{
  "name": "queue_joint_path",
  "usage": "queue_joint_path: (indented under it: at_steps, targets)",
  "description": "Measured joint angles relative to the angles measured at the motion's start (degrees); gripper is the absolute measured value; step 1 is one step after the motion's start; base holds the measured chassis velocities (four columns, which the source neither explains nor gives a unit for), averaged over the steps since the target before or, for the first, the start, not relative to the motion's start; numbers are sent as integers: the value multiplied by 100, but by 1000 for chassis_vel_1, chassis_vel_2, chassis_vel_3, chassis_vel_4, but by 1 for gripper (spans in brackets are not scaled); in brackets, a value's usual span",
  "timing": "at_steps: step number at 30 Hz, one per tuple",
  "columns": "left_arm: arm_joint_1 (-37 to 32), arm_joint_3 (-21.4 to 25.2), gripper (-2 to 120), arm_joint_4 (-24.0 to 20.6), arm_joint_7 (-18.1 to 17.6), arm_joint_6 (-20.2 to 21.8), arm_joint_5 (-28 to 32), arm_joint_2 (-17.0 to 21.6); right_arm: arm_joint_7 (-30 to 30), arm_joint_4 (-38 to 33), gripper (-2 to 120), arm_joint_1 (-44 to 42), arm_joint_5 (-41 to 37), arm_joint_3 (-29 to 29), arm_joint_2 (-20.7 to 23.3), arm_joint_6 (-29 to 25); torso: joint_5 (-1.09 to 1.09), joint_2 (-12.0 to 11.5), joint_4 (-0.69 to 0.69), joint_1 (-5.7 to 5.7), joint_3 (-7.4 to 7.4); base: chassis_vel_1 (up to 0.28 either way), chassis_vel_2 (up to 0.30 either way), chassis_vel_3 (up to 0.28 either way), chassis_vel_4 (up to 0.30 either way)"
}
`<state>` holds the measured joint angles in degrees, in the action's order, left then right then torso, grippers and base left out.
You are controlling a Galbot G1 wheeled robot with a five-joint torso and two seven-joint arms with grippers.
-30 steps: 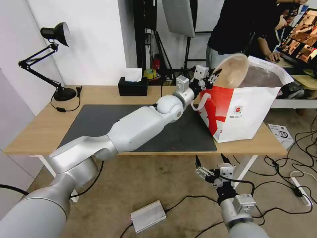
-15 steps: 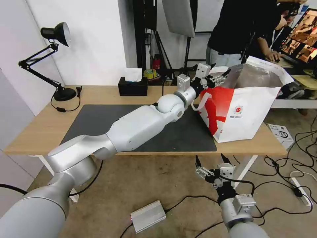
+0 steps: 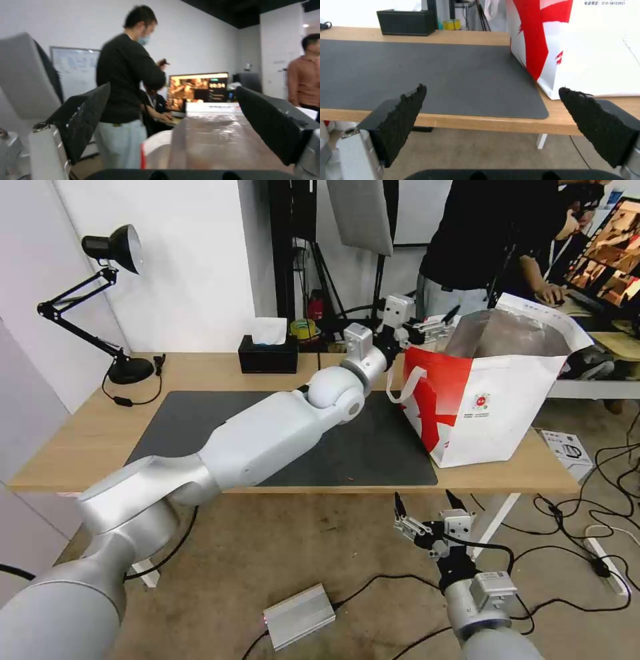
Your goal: Pick up the trash from the table and place it into the takeout bag.
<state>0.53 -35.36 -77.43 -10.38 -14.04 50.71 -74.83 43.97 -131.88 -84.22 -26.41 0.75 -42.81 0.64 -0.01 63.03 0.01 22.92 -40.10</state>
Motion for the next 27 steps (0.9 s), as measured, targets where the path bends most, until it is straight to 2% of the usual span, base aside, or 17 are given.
queue_joint_path:
  at_steps: [4, 8, 9, 12, 18, 20, 23, 25, 27]
  targets:
    - [-201, 18, 100, -315, -271, -71, -299, 266, 0, 0, 100, 0, 0, 0, 0, 0, 0, 0, -1, 0, 0, 0, 0, 0, 0]
    - [-622, 246, 100, -853, -645, -194, -629, 690, 0, 0, 100, 0, 0, 0, 0, 0, 0, 0, 0, 0, 0, 0, 0, 0, 0]
    - [-622, 246, 100, -853, -645, -194, -629, 690, 0, 0, 100, 0, 0, 0, 0, 0, 0, 0, 0, 0, 0, 0, 0, 0, 0]
    - [-1137, 568, 100, -1448, -914, -200, -936, 1011, 0, 0, 100, 0, 0, 0, 0, 0, -1, 0, 0, 0, 0, 0, 0, 0, 0]
    - [-1779, 1091, 100, -1899, -1002, -189, -1375, 1308, 0, 0, 100, 0, 0, 0, 0, 0, -1, 0, 1, 0, 0, 0, 0, 0, 0]
    - [-2331, 1471, 100, -2193, -1010, -141, -1529, 1503, 0, 0, 100, 0, 1, 1, 0, -1, -1, 0, -2, 0, 0, 0, 0, 0, 0]
    - [-2656, 1666, 100, -2322, -1018, -121, -1622, 1618, 0, 0, 100, 0, 0, 0, 0, 0, 1, 0, -2, 0, 1, 0, 0, 0, 0]
    - [-3491, 2225, 100, -2646, -1018, -105, -1915, 1843, 0, 0, 100, 0, 0, 0, 0, -1, -3, 0, 2, 0, 0, 0, 0, 0, 0]
    - [-3653, 2346, 100, -2730, -1014, -105, -1959, 1885, 0, 0, 100, 0, 0, 0, 0, 0, -2, 0, 2, 0, 0, 0, 0, 0, 0]
